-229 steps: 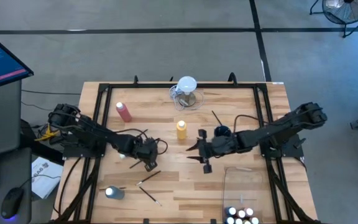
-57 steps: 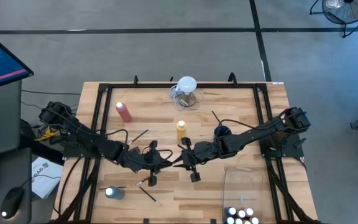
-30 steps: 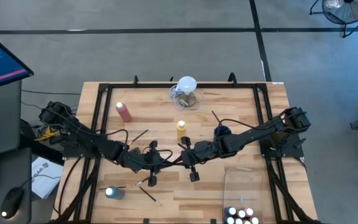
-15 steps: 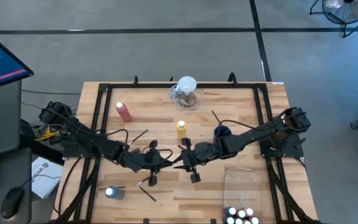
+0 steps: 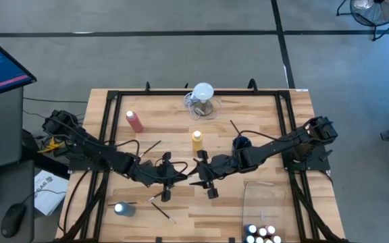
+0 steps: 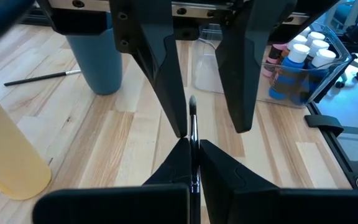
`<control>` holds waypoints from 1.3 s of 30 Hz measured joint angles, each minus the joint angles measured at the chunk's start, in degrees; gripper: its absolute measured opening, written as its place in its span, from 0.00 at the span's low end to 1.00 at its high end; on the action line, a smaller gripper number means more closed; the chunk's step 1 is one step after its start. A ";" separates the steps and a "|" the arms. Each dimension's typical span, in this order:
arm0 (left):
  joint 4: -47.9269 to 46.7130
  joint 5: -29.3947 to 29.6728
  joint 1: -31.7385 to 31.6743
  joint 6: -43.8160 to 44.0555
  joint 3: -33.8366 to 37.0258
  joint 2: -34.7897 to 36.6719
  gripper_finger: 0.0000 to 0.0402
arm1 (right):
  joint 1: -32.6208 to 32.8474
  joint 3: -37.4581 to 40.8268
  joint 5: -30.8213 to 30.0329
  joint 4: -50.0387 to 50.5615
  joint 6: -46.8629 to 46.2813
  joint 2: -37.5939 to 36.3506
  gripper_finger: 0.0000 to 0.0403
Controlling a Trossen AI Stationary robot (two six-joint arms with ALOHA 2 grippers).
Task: Pick & Place Paint Supplies
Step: Put the black silver paintbrush into the blue cup
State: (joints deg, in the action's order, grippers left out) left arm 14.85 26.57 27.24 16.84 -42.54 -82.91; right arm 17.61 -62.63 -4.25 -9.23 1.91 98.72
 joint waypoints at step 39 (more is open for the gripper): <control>-0.31 -0.09 0.00 -0.05 0.00 0.00 0.00 | -0.13 0.02 -0.29 0.39 0.06 0.00 0.16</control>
State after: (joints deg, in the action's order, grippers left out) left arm 14.55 26.48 27.24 16.79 -42.54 -82.91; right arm 17.47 -62.61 -4.54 -8.84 1.97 98.72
